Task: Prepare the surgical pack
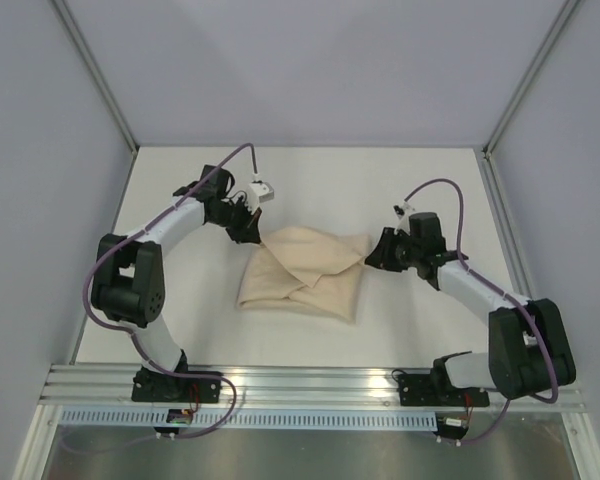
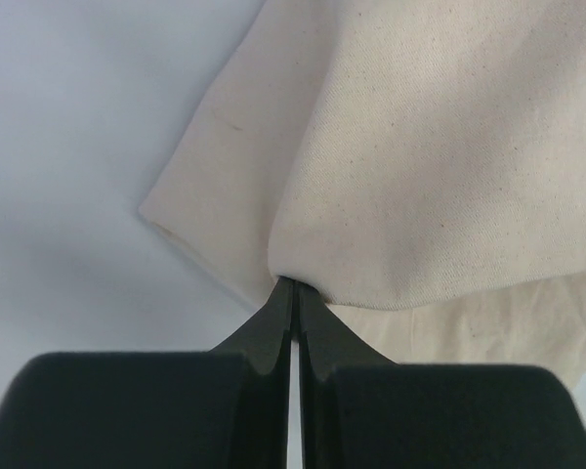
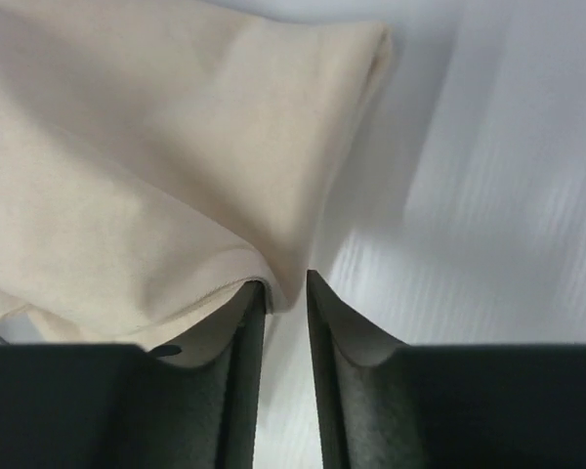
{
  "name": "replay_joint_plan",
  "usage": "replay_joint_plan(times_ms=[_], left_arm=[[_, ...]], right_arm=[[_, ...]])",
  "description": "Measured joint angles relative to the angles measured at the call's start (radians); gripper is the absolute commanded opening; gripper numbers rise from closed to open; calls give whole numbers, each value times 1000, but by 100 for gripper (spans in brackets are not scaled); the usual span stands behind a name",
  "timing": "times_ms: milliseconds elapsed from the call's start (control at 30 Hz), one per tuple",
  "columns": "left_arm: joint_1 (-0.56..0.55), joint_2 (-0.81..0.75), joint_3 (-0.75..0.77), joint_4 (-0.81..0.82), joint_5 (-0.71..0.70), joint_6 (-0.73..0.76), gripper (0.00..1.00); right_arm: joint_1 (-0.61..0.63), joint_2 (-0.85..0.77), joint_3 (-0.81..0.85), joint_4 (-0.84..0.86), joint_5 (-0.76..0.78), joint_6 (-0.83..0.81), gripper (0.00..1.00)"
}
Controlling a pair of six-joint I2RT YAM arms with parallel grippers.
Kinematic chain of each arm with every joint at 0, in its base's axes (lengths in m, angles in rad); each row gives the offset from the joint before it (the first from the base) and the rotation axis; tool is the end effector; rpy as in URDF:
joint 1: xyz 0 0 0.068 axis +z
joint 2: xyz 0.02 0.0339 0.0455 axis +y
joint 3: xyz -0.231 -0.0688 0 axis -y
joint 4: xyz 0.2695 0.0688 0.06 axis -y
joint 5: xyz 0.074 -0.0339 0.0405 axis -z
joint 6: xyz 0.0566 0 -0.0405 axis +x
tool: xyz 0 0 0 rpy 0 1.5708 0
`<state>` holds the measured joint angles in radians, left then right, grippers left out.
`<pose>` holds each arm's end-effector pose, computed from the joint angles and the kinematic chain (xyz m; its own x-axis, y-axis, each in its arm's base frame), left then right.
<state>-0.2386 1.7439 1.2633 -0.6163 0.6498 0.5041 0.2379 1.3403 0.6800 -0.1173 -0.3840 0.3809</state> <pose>0.3620 -0.1233 0.1637 -0.5366 0.5263 -0.6596 0.8173 0.5187 -0.2510 0.2934 0.0930 0.1317 -0.8106 0.1581 -0.5638 -0.1902 0.8395 0.5089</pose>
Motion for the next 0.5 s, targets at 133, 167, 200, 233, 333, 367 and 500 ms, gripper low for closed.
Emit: replay_joint_plan(times_ms=[133,167,200,233,333,367,500], left_arm=[[-2,-1,-15,26,-1,27,0],[-1,-1,-15,31,0,29,0],[-1,-2,-15,35,0,32,0],[-1,-2,-15,37,0,35,0],[0,-2,-15,43,-1,43,0],[0,-2,-15,45,-2,45,0],[2,-2,-15,53,-4,45,0]], right_arm=[[1,-21,-20,-78,79,9,53],[1,-37,-19,-106,108,9,53],[1,-59,-15,-140,132,13,53],[1,-89,-10,-174,155,21,51],[10,-204,-2,-243,204,66,49],[24,-245,-3,-252,216,87,50],[130,-387,-22,-222,214,170,58]])
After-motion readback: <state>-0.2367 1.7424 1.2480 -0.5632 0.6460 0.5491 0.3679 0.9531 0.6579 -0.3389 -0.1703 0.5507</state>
